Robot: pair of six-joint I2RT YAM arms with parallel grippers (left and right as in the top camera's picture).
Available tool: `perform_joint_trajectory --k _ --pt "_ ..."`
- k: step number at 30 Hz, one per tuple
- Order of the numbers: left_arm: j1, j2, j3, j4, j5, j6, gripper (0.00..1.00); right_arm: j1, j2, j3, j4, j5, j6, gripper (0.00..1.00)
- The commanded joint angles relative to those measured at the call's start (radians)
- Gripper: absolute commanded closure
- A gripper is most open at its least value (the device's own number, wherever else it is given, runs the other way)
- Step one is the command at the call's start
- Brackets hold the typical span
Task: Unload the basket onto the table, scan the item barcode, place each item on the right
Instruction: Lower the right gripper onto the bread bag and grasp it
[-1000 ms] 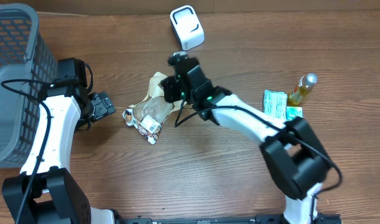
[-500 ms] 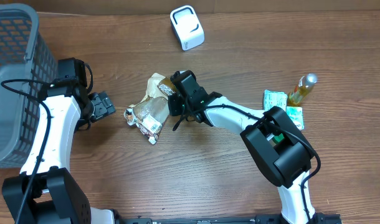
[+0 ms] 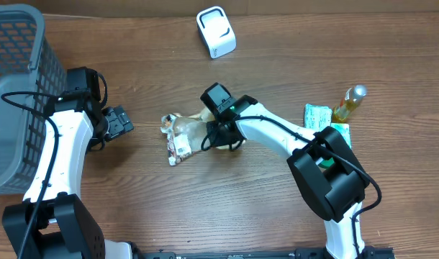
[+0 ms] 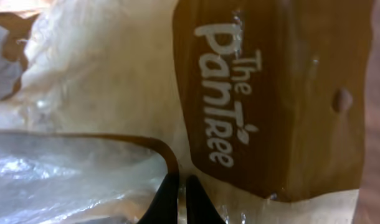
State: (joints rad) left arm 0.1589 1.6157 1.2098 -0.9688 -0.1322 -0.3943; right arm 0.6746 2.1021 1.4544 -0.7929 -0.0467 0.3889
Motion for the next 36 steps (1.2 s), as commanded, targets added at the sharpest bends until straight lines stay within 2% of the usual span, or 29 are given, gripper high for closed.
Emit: perform_joint_trajectory --k 1,5,10,11,12,13,14,21,24,25,30,36 --pt "0.005 -0.018 -0.002 0.001 -0.006 -0.013 0.0 -0.003 0.019 0.009 -0.124 -0.025 -0.002 0.96" --pt "0.005 -0.018 -0.002 0.001 -0.006 -0.013 0.0 -0.013 0.019 0.127 -0.332 -0.018 -0.083 0.93" --pt "0.005 -0.018 -0.002 0.001 -0.006 -0.013 0.0 -0.022 0.019 0.325 -0.489 -0.051 -0.095 0.8" --pt "0.005 -0.018 -0.002 0.001 -0.006 -0.013 0.0 -0.022 0.019 0.365 -0.508 -0.064 -0.095 0.73" --pt "0.005 -0.018 -0.002 0.001 -0.006 -0.013 0.0 -0.02 0.019 0.383 -0.515 -0.067 -0.095 0.61" --pt "0.005 -0.018 -0.002 0.001 -0.006 -0.013 0.0 -0.014 0.019 0.393 -0.517 -0.066 -0.097 0.34" --pt "0.005 -0.018 -0.002 0.001 -0.006 -0.013 0.0 -0.011 0.019 0.393 -0.518 -0.066 -0.108 0.25" --pt "0.005 -0.018 -0.002 0.001 -0.006 -0.013 0.0 0.0 0.021 0.31 -0.468 -0.008 -0.109 0.18" --pt "0.005 -0.018 -0.002 0.002 -0.006 -0.013 0.0 -0.001 0.021 0.251 -0.404 0.081 -0.109 0.16" --pt "0.005 -0.018 -0.002 0.001 -0.006 -0.013 0.0 -0.002 0.021 0.229 -0.379 0.091 -0.11 0.13" --pt "0.005 -0.018 -0.002 0.001 -0.006 -0.013 0.01 -0.002 0.021 0.165 -0.298 0.071 -0.11 0.04" --pt "0.005 -0.018 -0.002 0.001 -0.006 -0.013 0.01 -0.002 0.021 0.087 -0.199 0.04 -0.105 0.02"
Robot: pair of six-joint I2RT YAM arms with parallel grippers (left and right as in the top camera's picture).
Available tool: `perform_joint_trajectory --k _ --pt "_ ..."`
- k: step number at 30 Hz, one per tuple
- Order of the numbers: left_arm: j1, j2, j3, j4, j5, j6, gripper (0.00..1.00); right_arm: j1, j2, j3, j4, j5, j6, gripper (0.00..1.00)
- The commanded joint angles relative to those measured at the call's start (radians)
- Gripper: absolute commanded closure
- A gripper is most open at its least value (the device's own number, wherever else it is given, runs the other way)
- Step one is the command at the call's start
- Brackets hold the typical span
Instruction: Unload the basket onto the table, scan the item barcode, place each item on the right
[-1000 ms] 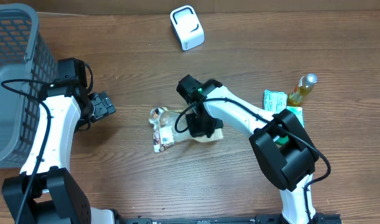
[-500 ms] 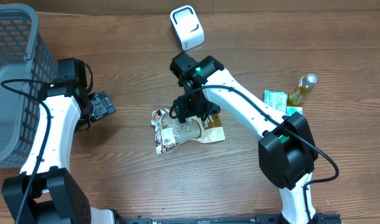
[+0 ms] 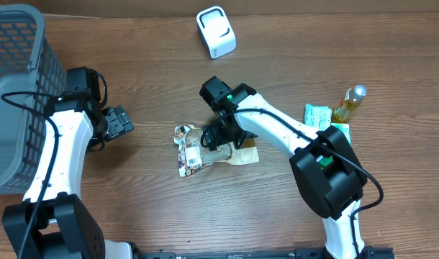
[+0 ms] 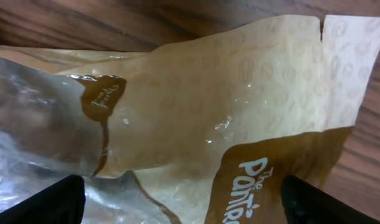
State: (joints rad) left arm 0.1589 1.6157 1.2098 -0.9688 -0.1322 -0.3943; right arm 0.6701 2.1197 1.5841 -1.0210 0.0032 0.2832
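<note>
A tan and brown snack bag (image 3: 205,150) with a clear window and "The PanTree" print lies flat mid-table; it fills the right wrist view (image 4: 196,106). My right gripper (image 3: 221,135) (image 4: 190,205) hovers right over it, open, its black fingertips (image 4: 47,200) wide apart at the frame's lower corners with the bag beneath them. A white scanner (image 3: 216,32) stands at the back of the table. My left gripper (image 3: 121,121) hangs to the left, apart from the bag, holding nothing I can see. No barcode can be made out on the bag.
A grey mesh basket (image 3: 18,86) fills the left side. At the right stand a small oil bottle (image 3: 349,103) and green packets (image 3: 318,115). The table is dark wood.
The right gripper's fingertips were together over the bag; now they are wide apart. The bag lies further right and nearer the front, turned. The left arm has not moved.
</note>
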Motion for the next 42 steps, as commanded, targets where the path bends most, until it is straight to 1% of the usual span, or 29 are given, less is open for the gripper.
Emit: perform_joint_trajectory --k 1,5,13,16,21,27,32,42 --pt "0.005 -0.018 -0.002 0.001 -0.006 -0.013 0.0 0.002 0.003 -0.054 0.047 -0.033 0.0 0.01" --pt "0.005 -0.018 -0.002 0.001 -0.006 -0.013 0.0 0.002 0.002 -0.053 0.073 -0.053 0.0 0.02" --pt "0.005 -0.018 -0.002 0.001 -0.006 -0.013 0.0 0.002 -0.07 0.058 0.042 -0.038 0.0 0.0" --pt "0.005 -0.018 -0.002 0.001 -0.006 -0.013 0.0 -0.004 -0.093 0.06 0.019 -0.039 0.008 0.0" --pt "0.005 -0.018 -0.002 0.001 -0.006 -0.013 0.01 -0.053 -0.093 0.057 -0.014 -0.039 0.023 0.0" --pt "0.005 -0.018 -0.002 0.001 -0.006 -0.013 0.01 -0.076 -0.093 0.057 -0.006 -0.039 0.023 0.0" --pt "0.005 -0.018 -0.002 0.001 -0.006 -0.013 0.0 -0.076 -0.093 0.057 0.033 -0.039 0.023 0.0" --pt "0.005 -0.018 -0.002 0.001 -0.006 -0.013 0.01 -0.077 -0.093 0.057 0.048 -0.039 0.023 0.0"
